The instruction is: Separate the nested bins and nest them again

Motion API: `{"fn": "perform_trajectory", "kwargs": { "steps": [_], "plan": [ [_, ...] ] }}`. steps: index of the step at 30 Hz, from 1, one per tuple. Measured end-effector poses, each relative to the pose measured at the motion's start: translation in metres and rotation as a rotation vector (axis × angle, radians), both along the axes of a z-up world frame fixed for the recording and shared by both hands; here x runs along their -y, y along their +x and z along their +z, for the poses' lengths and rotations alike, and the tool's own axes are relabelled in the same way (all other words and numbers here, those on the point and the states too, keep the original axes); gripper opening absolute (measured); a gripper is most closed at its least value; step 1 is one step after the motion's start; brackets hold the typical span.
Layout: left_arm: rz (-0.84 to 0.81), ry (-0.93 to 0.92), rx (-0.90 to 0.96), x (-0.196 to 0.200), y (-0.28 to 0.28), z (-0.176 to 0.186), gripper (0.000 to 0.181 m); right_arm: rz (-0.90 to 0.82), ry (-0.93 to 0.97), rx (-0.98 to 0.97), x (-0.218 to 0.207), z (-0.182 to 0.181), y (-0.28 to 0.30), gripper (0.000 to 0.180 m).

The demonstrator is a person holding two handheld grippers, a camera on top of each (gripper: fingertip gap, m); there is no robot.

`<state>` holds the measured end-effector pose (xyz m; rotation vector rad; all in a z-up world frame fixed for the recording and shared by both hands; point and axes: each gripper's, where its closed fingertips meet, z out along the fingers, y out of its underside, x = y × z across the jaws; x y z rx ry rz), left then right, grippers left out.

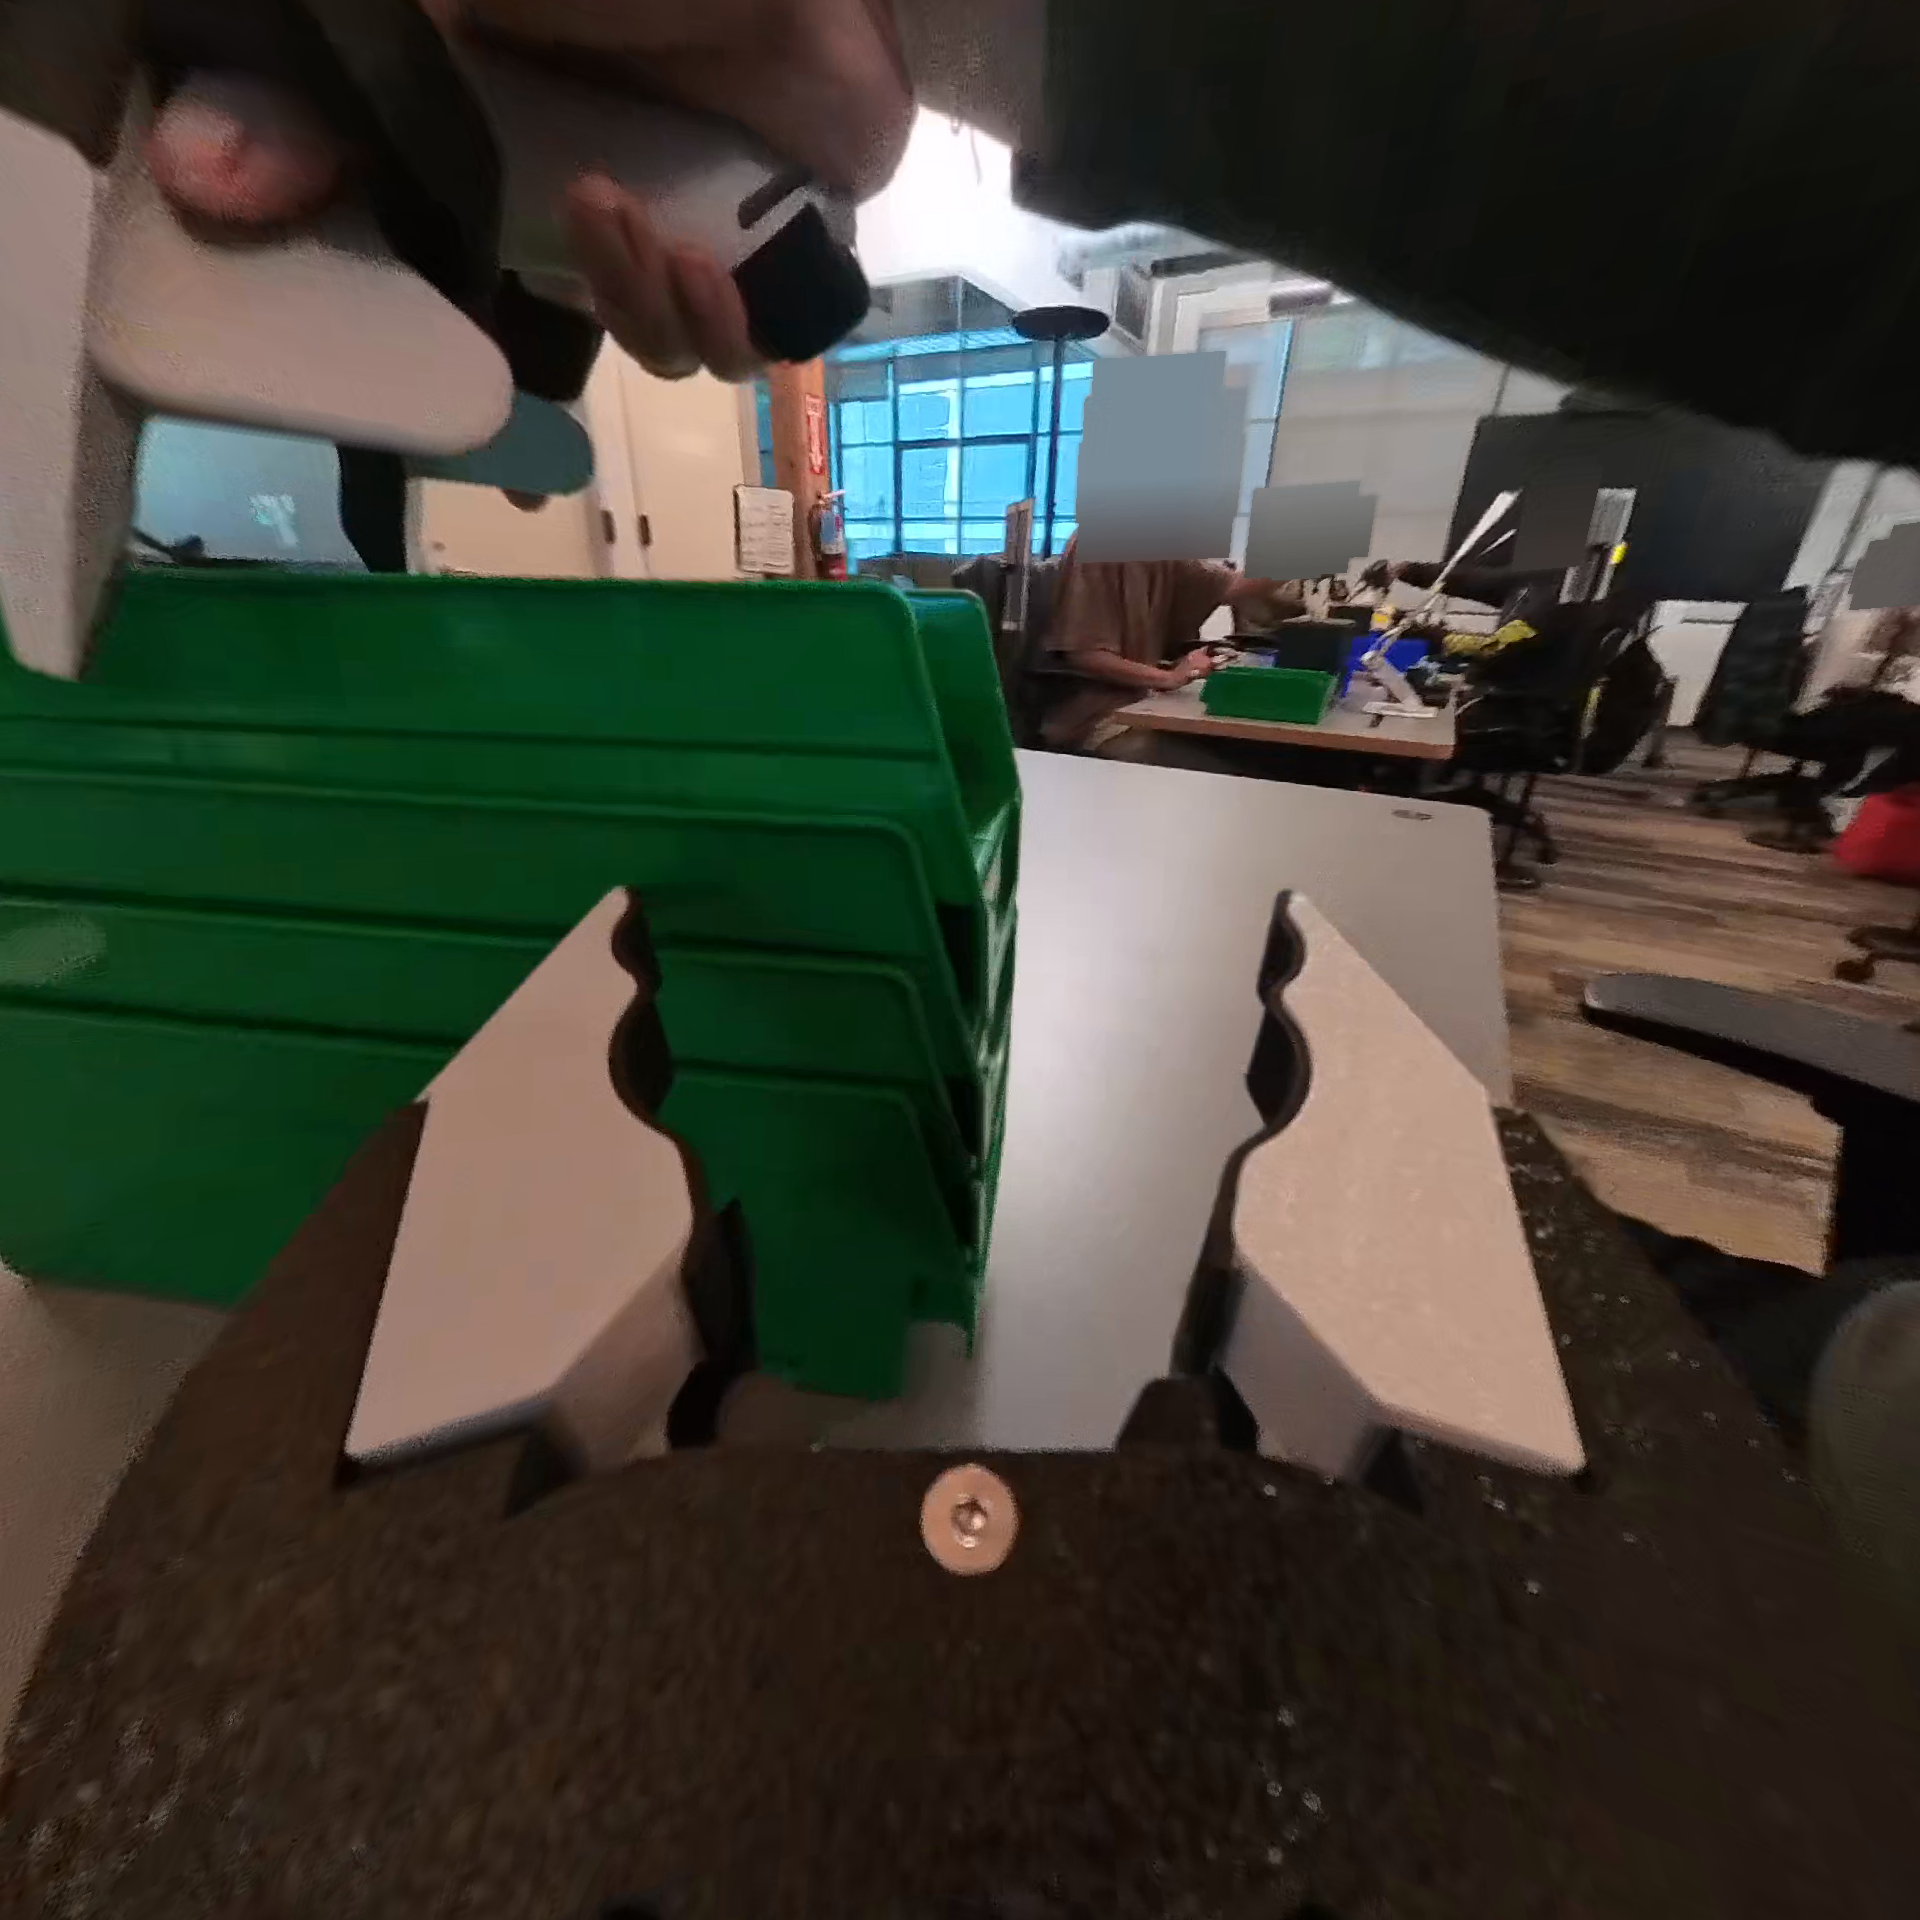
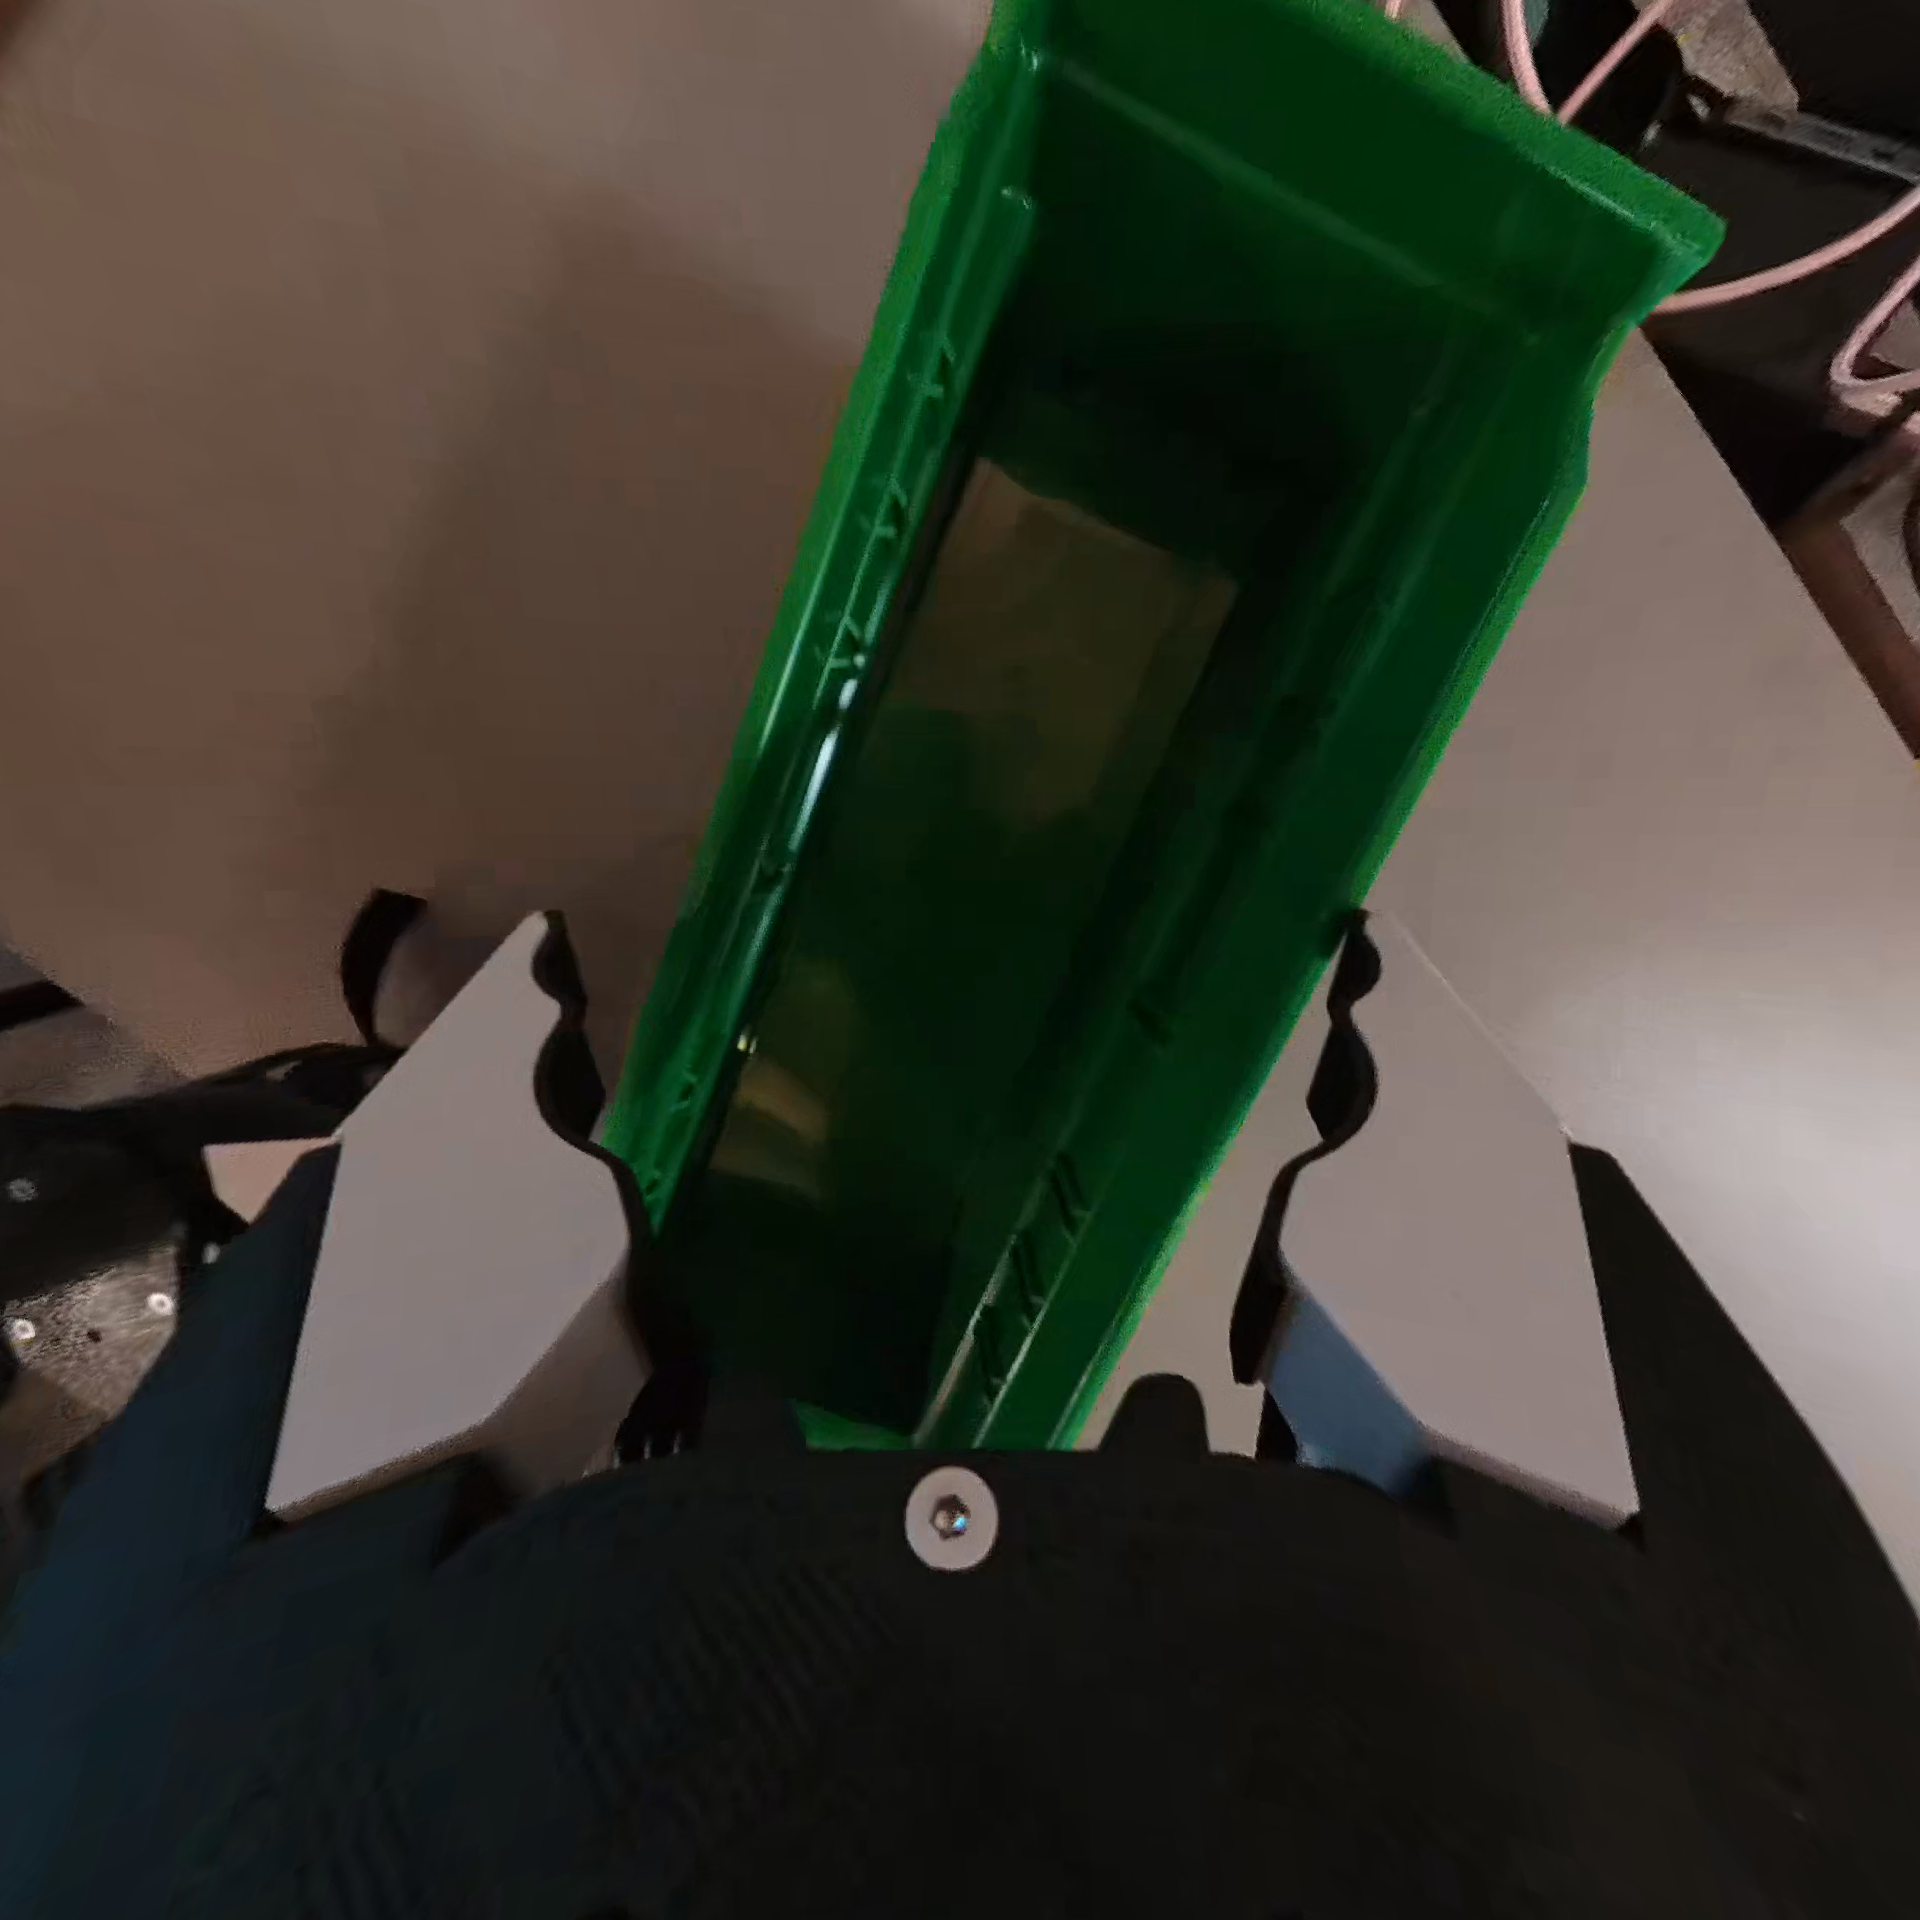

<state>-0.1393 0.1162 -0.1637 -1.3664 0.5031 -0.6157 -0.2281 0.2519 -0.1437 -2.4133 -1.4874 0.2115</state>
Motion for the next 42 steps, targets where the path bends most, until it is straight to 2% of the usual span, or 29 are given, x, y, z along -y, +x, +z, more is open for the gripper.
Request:
{"fn": "perform_trajectory", "kwargs": {
  "steps": [5, 11, 16, 22, 27, 30, 34, 37, 42],
  "plan": [
    [0.075, 0.076, 0.064, -0.001, -0.014, 0.015, 0.109, -0.01, -0.011, 0.114, -0.002, -0.008, 0.009, 0.134],
    [0.14, 0.055, 0.103, -0.005, -0.034, 0.01, 0.105, -0.018, -0.021, 0.176, -0.001, -0.004, 0.011, 0.112],
    [0.166, 0.036, 0.113, -0.009, -0.041, 0.006, 0.103, -0.025, -0.016, 0.242, -0.001, 0.006, 0.019, 0.103],
    [0.181, 0.034, 0.135, -0.011, -0.045, 0.006, 0.103, -0.042, 0.009, 0.115, -0.009, 0.05, 0.014, 0.102],
    [0.202, 0.035, 0.128, -0.011, -0.048, 0.005, 0.103, -0.064, 0.051, 0.022, -0.025, 0.098, 0.041, 0.102],
    [0.21, 0.032, 0.16, -0.014, -0.053, 0.004, 0.104, -0.129, 0.131, -0.067, -0.05, 0.128, 0.075, 0.101],
    [0.204, 0.003, 0.204, -0.017, -0.057, 0.0, 0.106, -0.237, 0.128, -0.105, -0.078, 0.14, 0.148, 0.1],
    [0.23, 0.003, 0.201, -0.017, -0.062, -0.001, 0.106, -0.337, 0.132, -0.085, -0.102, 0.131, 0.217, 0.1],
    [0.229, -0.01, 0.227, -0.019, -0.065, -0.003, 0.107, -0.519, 0.104, 0.004, -0.135, 0.09, 0.341, 0.1]
  ]
}}
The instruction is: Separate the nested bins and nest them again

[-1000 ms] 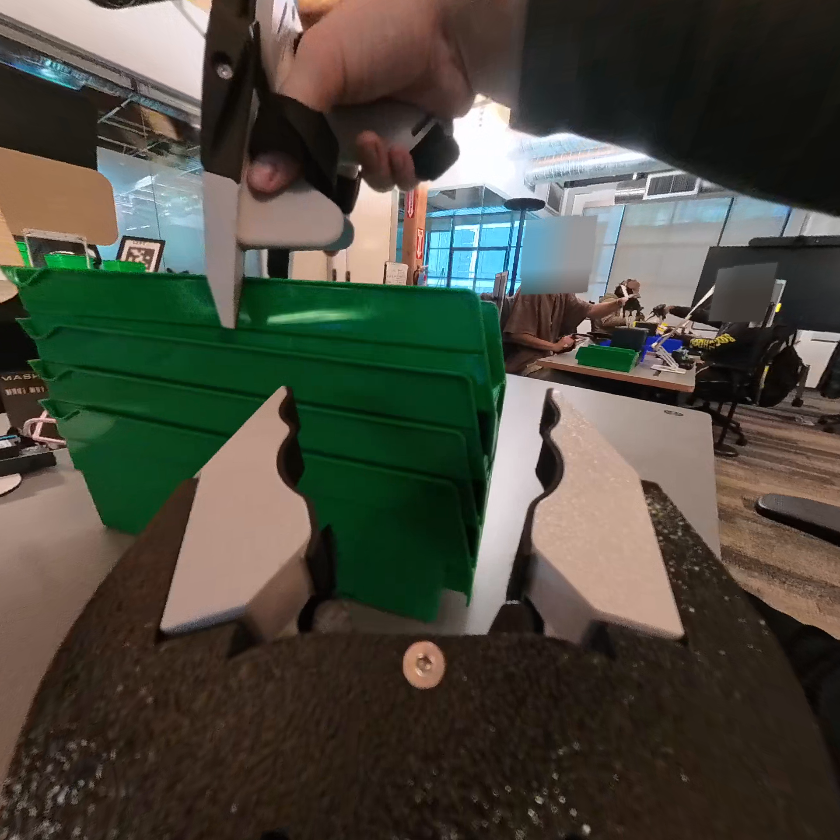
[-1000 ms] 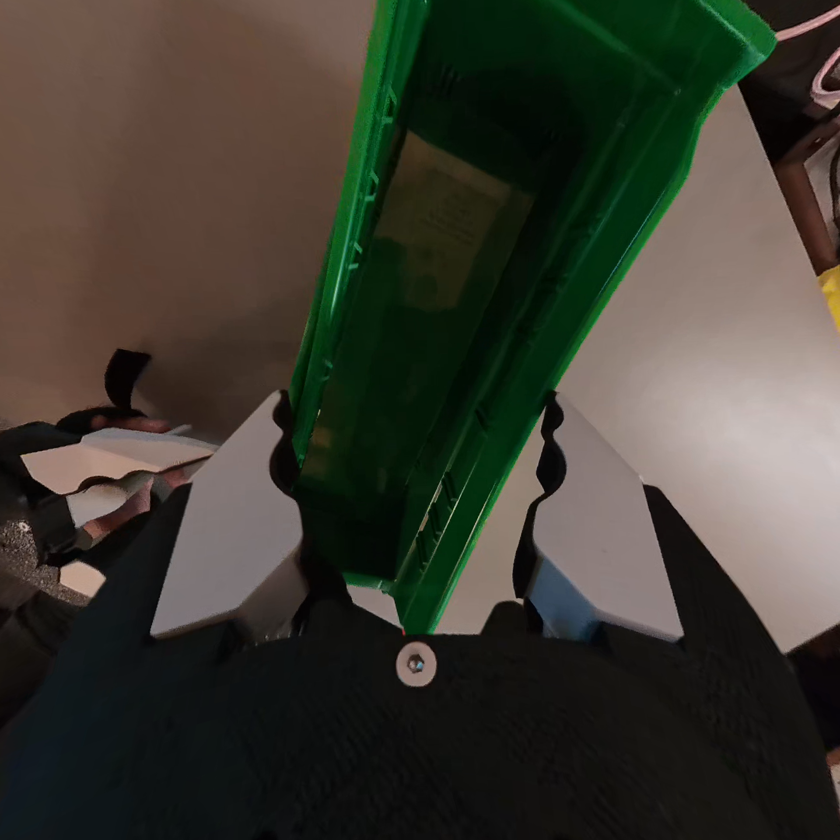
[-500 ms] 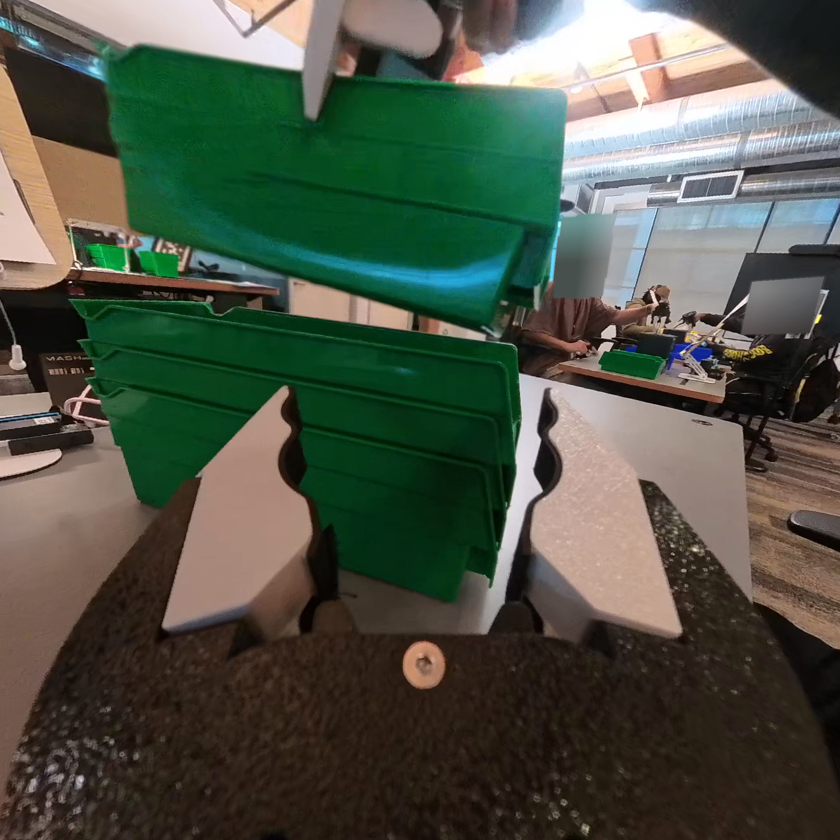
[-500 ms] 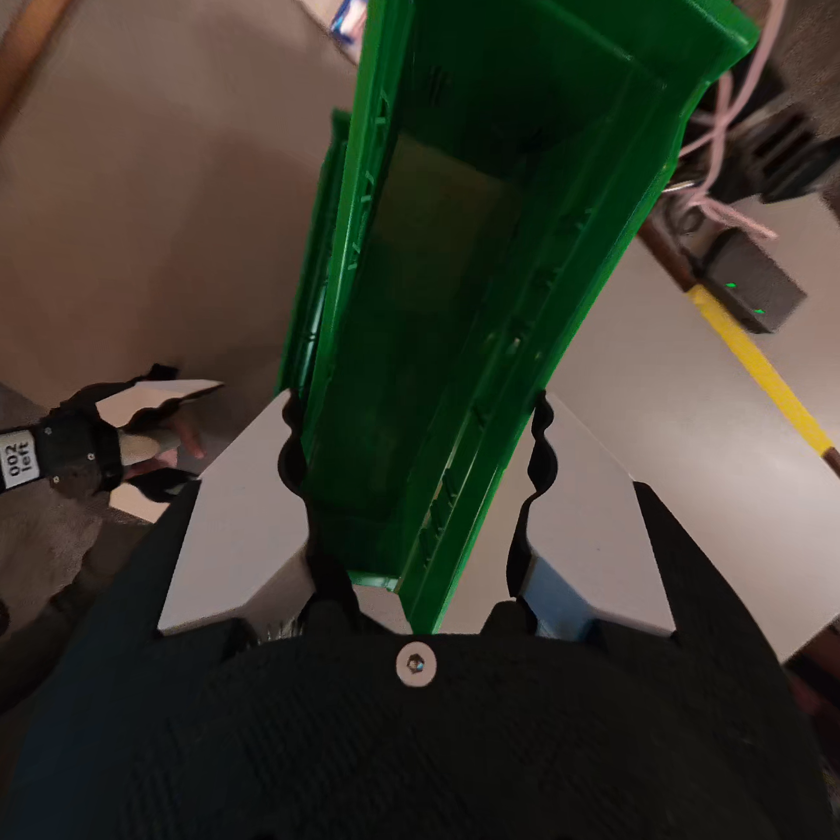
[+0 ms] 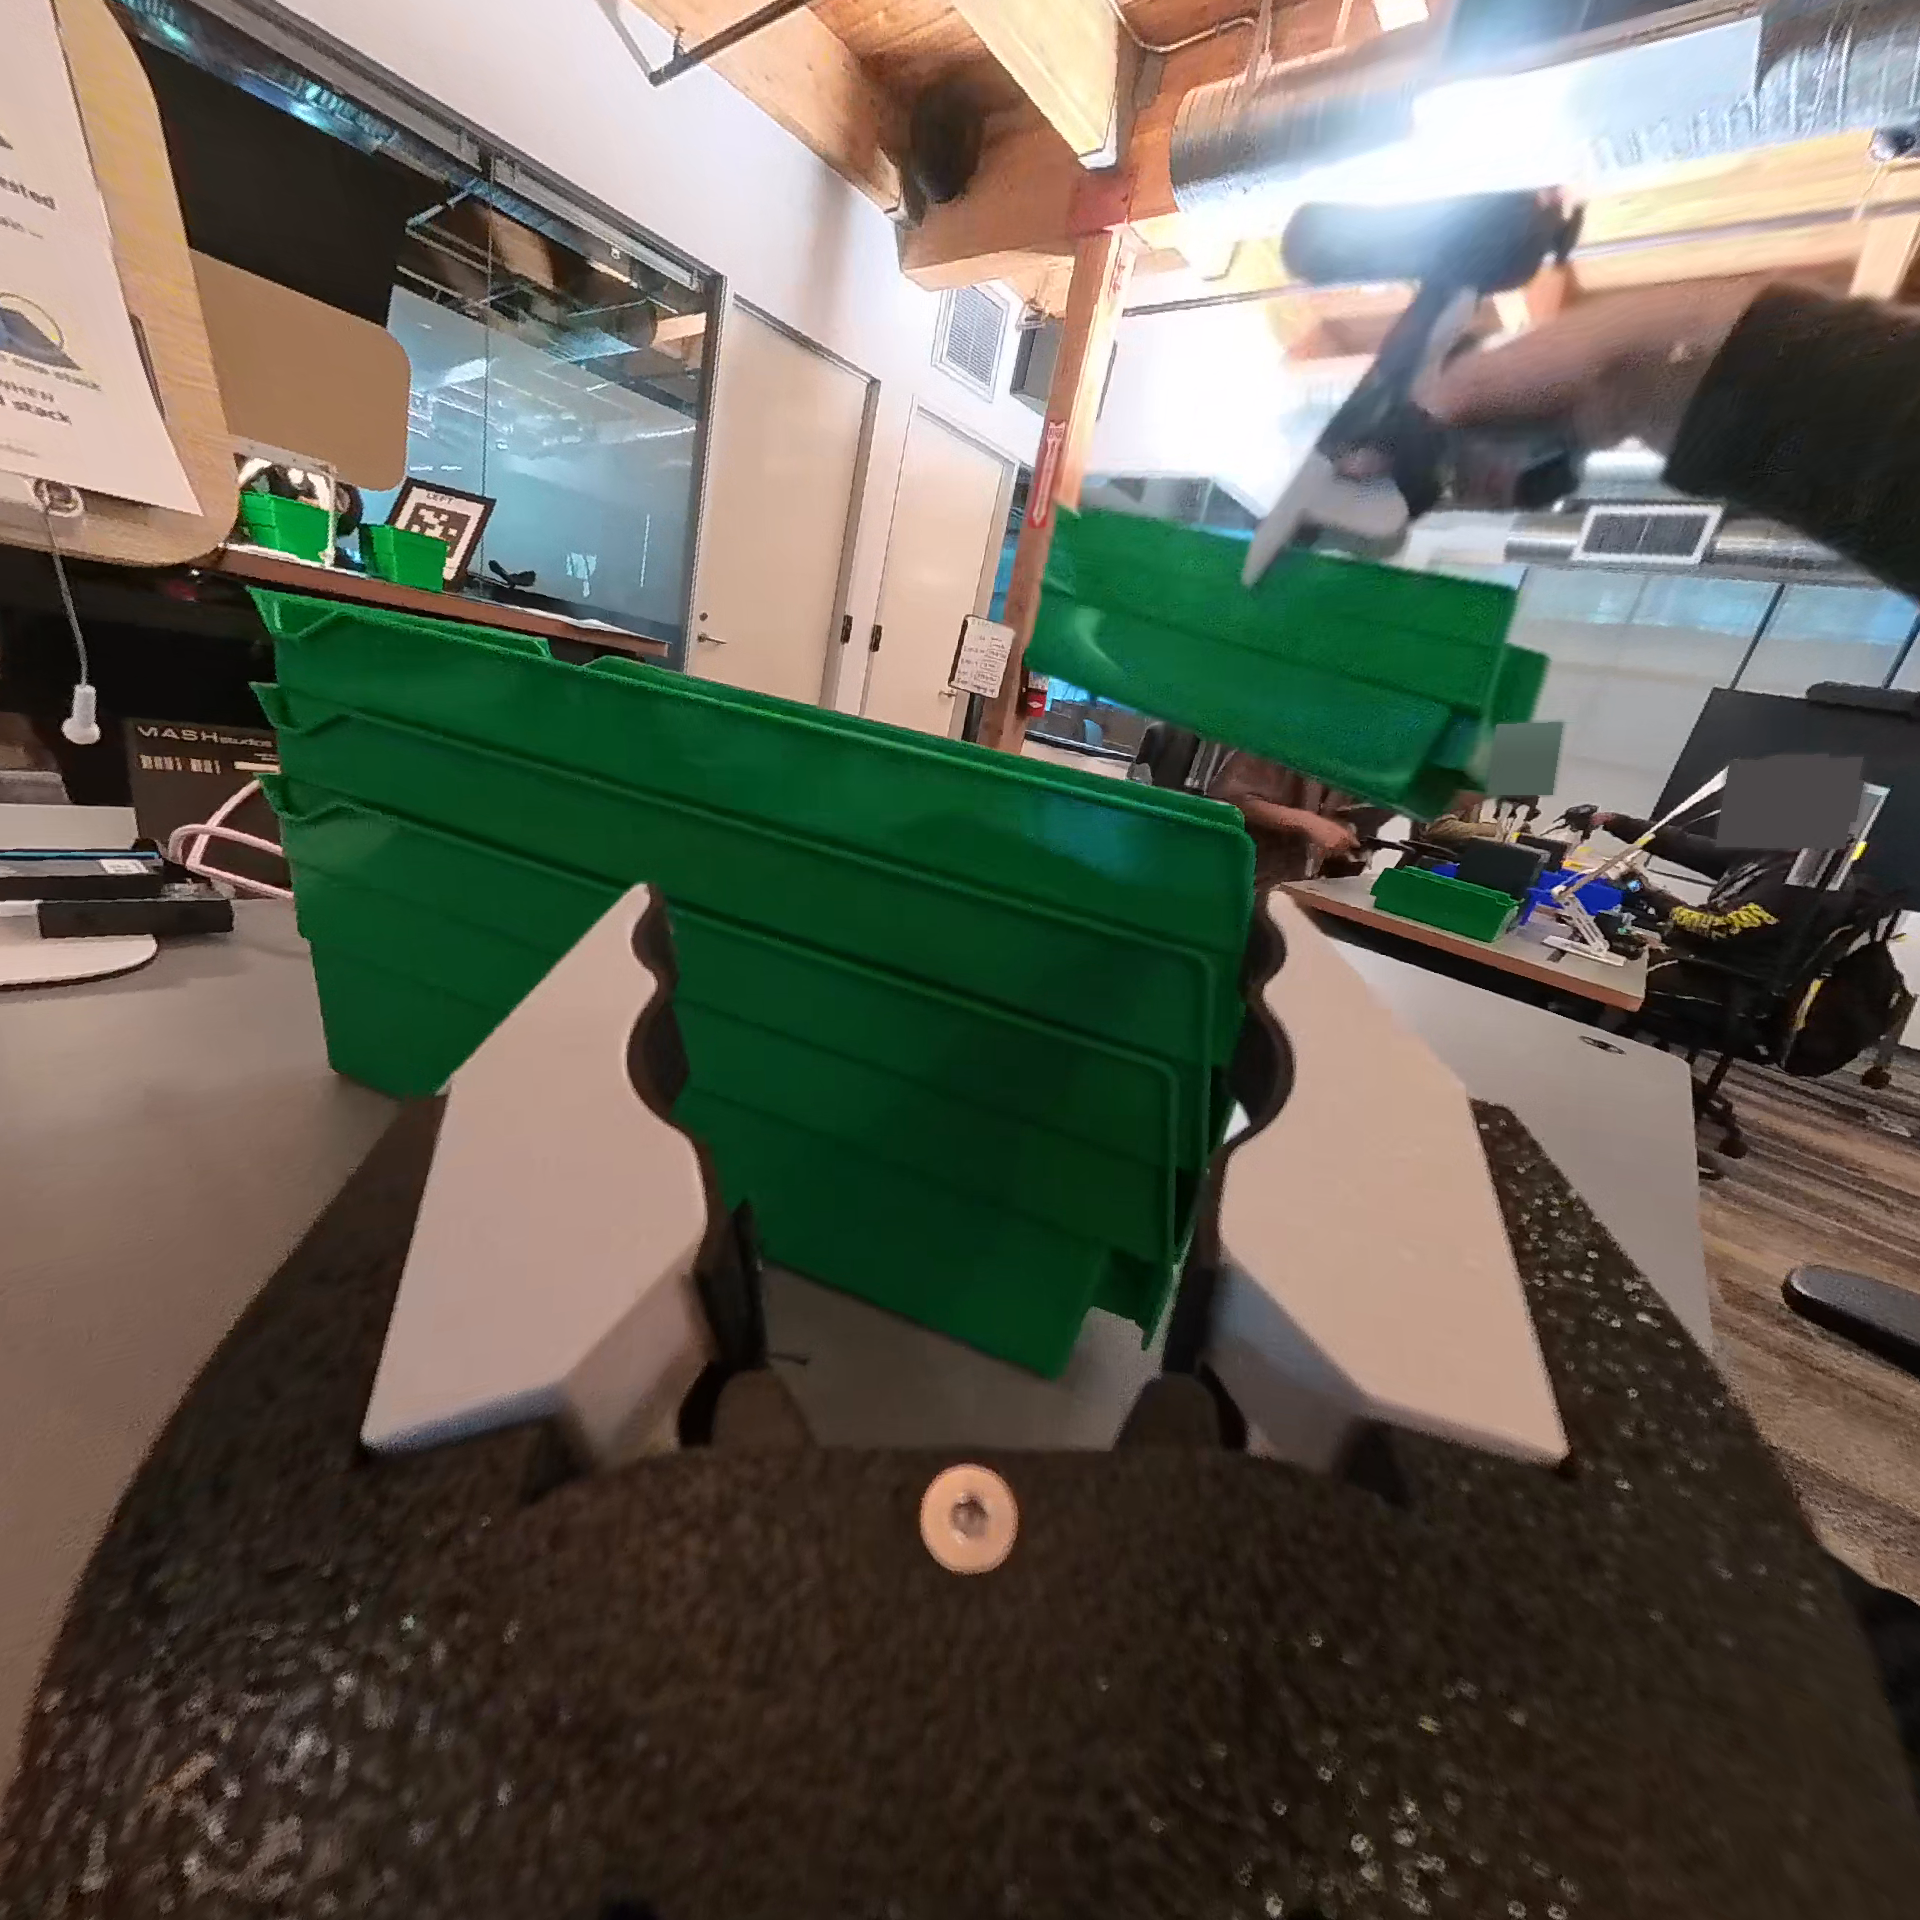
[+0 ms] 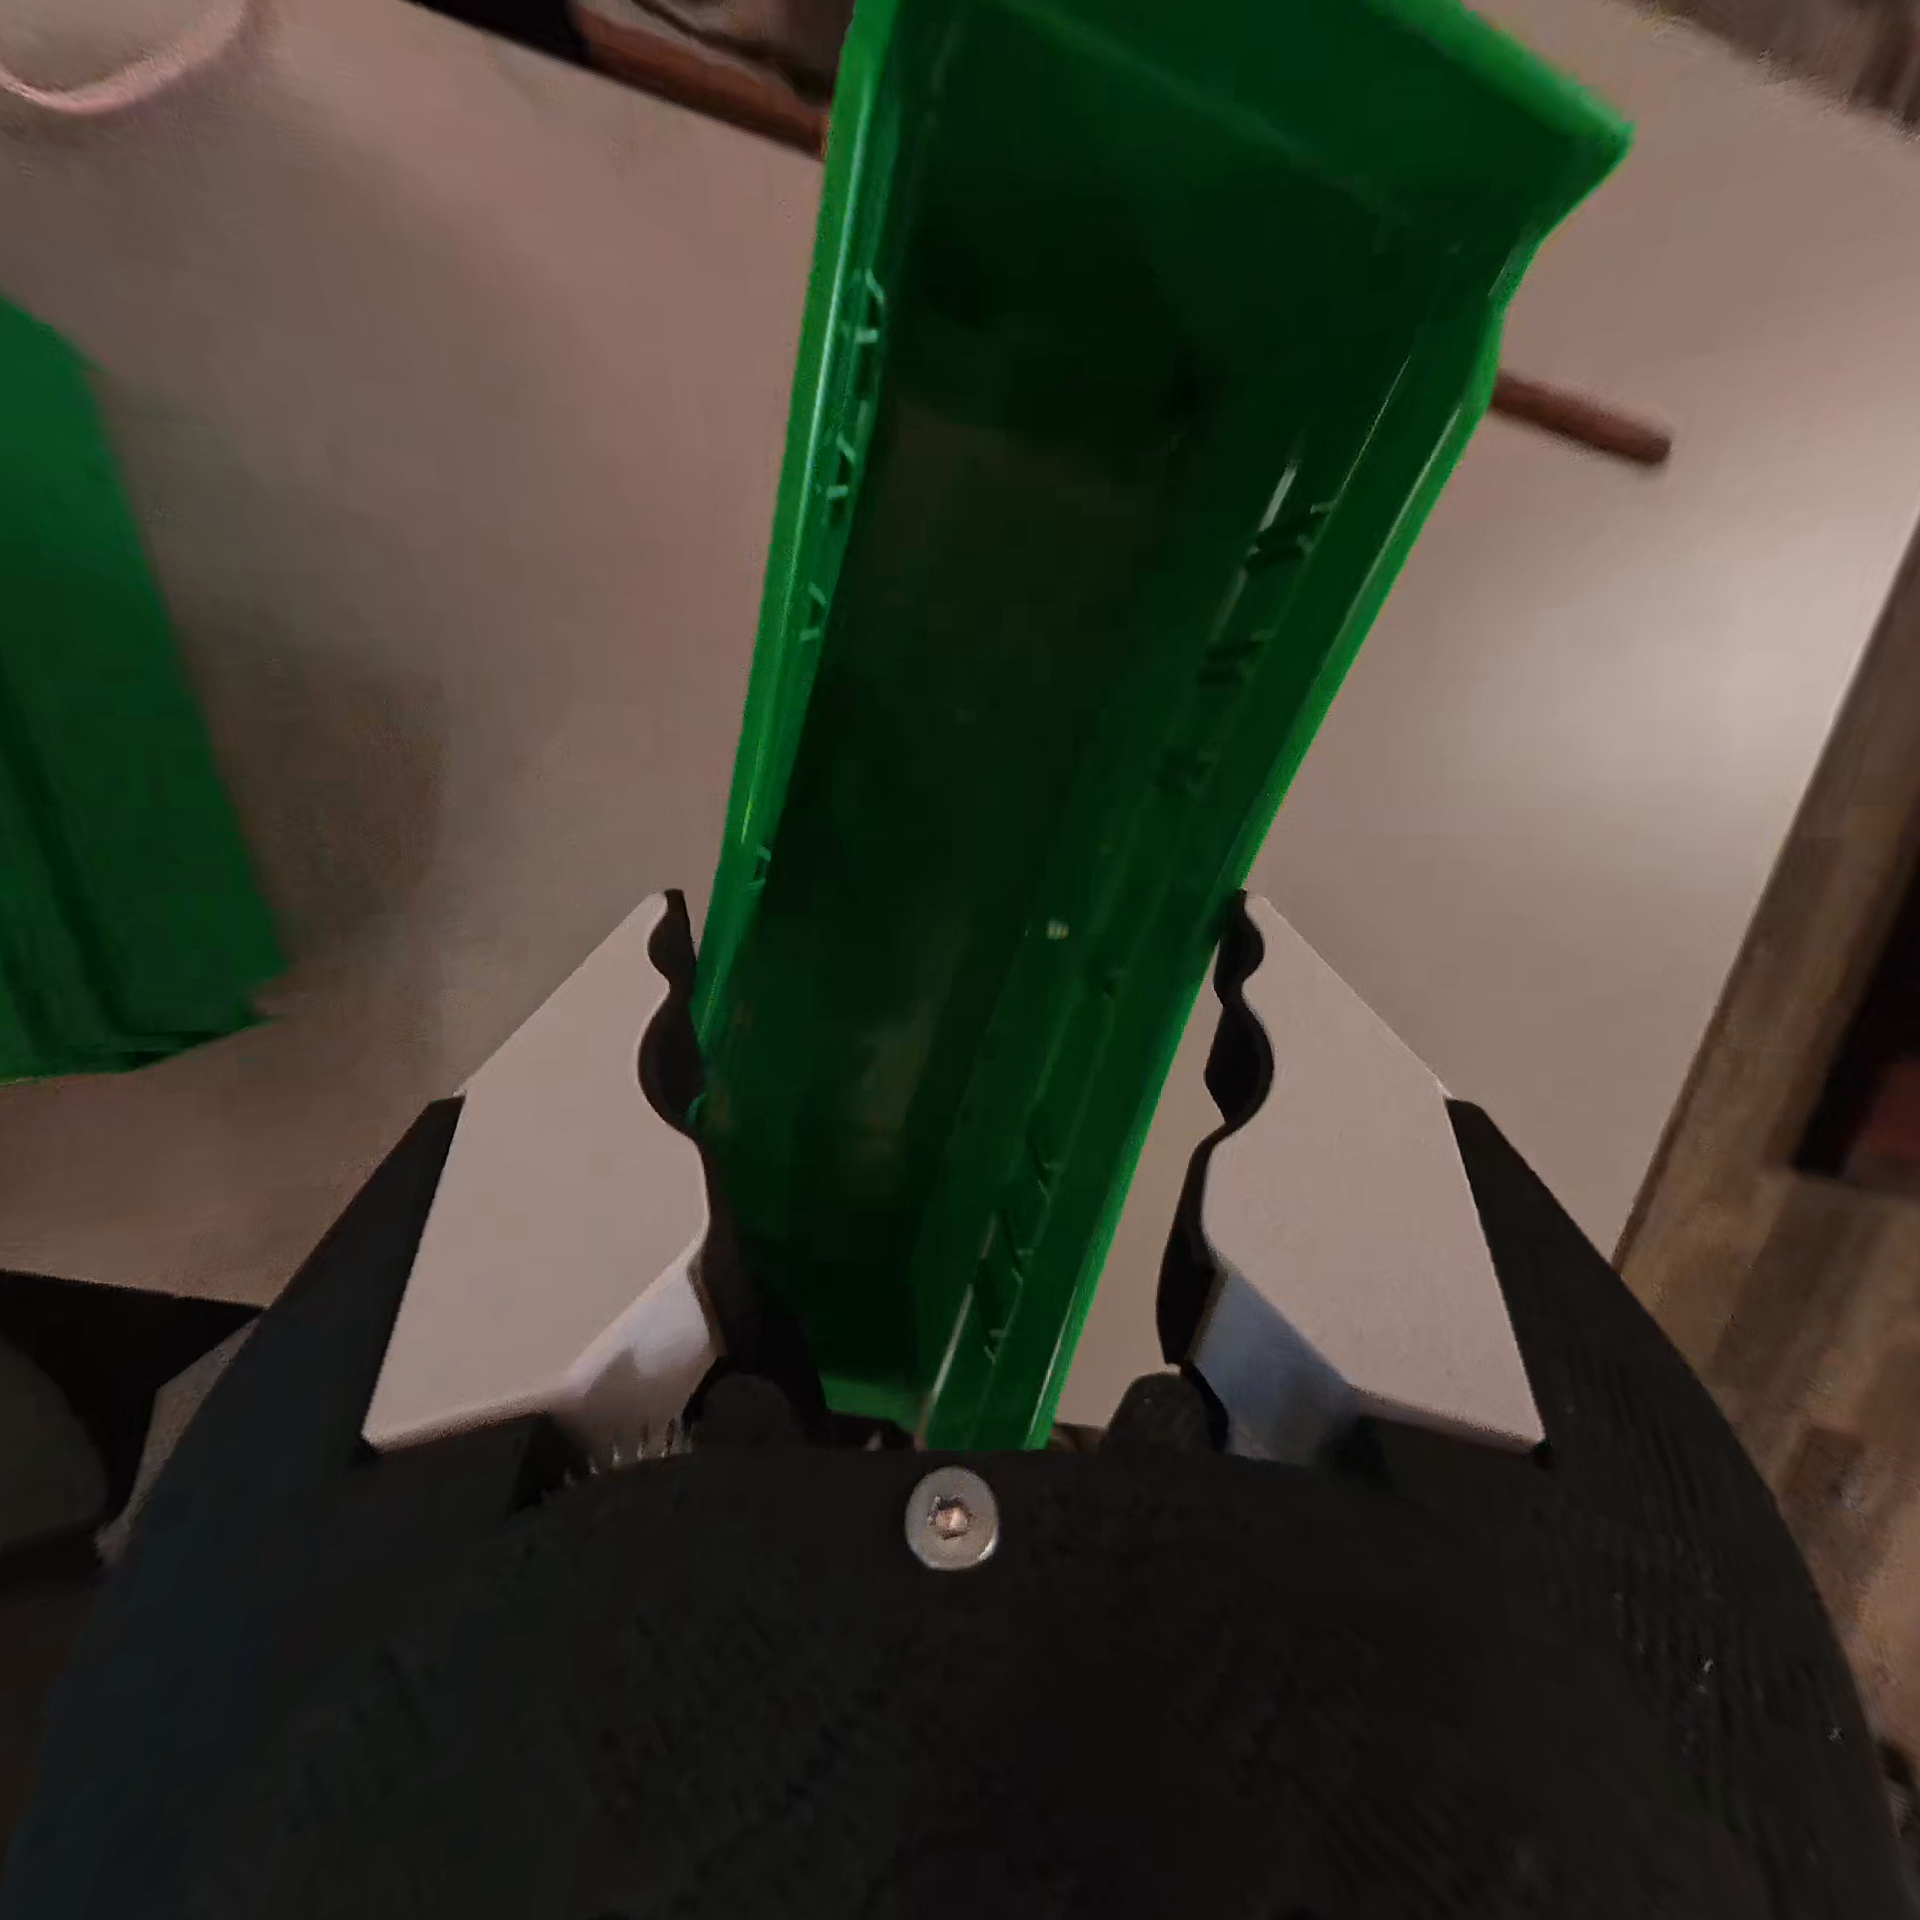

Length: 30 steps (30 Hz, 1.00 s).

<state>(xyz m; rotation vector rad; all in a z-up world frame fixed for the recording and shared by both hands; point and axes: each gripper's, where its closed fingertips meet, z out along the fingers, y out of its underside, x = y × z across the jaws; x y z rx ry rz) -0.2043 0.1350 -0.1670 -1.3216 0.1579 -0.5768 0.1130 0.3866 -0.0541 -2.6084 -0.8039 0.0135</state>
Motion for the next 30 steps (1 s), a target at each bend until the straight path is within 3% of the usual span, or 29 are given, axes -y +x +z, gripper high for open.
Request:
{"fn": "perform_trajectory", "kwargs": {
  "steps": [8, 13, 26, 30],
  "plan": [
    [0.008, -0.019, -0.008, -0.002, 0.0, -0.004, 0.107, -0.175, -0.127, 0.025, -0.02, -0.08, 0.137, 0.1],
    [-0.002, -0.023, 0.009, -0.003, -0.001, -0.004, 0.106, -0.168, -0.161, 0.093, -0.025, -0.118, 0.187, 0.101],
    [-0.009, -0.039, 0.017, -0.004, -0.001, -0.007, 0.106, -0.06, -0.198, 0.22, -0.036, -0.159, 0.227, 0.103],
    [-0.033, -0.035, 0.013, -0.003, 0.002, -0.006, 0.108, -0.099, -0.223, 0.202, -0.035, -0.168, 0.227, 0.104]
  ]
}}
